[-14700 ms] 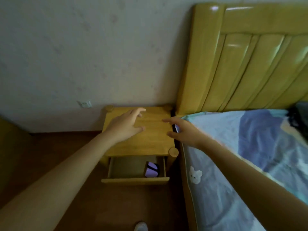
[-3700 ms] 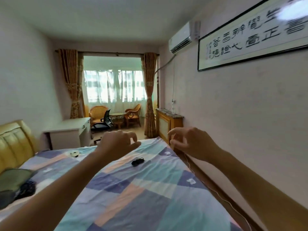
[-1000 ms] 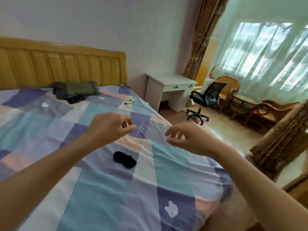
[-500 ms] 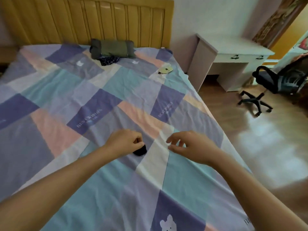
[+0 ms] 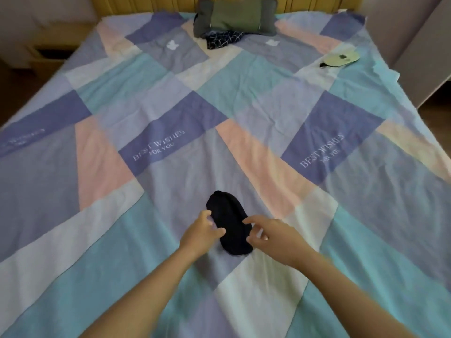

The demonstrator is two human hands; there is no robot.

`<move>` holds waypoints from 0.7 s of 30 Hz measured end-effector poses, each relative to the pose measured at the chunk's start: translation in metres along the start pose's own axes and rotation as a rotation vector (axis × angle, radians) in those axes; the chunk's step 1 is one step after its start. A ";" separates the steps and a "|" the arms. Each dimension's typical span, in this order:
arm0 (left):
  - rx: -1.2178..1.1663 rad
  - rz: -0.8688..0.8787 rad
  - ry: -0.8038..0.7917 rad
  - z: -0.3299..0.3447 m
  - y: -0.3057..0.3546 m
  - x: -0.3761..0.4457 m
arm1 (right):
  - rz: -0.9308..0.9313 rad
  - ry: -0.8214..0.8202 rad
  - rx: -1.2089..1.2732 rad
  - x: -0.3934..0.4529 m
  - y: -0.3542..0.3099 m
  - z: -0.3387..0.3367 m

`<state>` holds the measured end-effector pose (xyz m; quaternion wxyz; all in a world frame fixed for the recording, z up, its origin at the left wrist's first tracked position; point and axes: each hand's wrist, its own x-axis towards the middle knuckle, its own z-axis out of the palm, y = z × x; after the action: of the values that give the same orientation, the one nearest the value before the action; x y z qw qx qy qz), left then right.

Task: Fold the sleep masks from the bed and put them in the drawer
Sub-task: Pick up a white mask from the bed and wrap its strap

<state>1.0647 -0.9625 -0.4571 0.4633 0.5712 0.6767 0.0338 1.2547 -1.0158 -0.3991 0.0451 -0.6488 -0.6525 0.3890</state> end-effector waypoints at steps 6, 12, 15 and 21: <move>-0.651 -0.045 0.191 0.048 -0.027 0.060 | 0.076 0.076 0.176 0.072 0.043 0.063; -0.340 0.131 0.101 0.052 -0.041 0.050 | 0.188 0.192 0.610 0.084 0.053 0.085; -0.242 0.283 0.133 0.037 -0.039 0.038 | 0.206 0.233 0.778 0.076 0.053 0.082; -0.626 0.191 -0.070 0.013 -0.027 0.005 | 0.119 0.373 0.732 0.059 0.040 0.085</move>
<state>1.0538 -0.9740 -0.4831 0.6341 0.4625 0.5606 0.2638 1.2305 -1.0074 -0.5075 0.3676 -0.6860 -0.4132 0.4728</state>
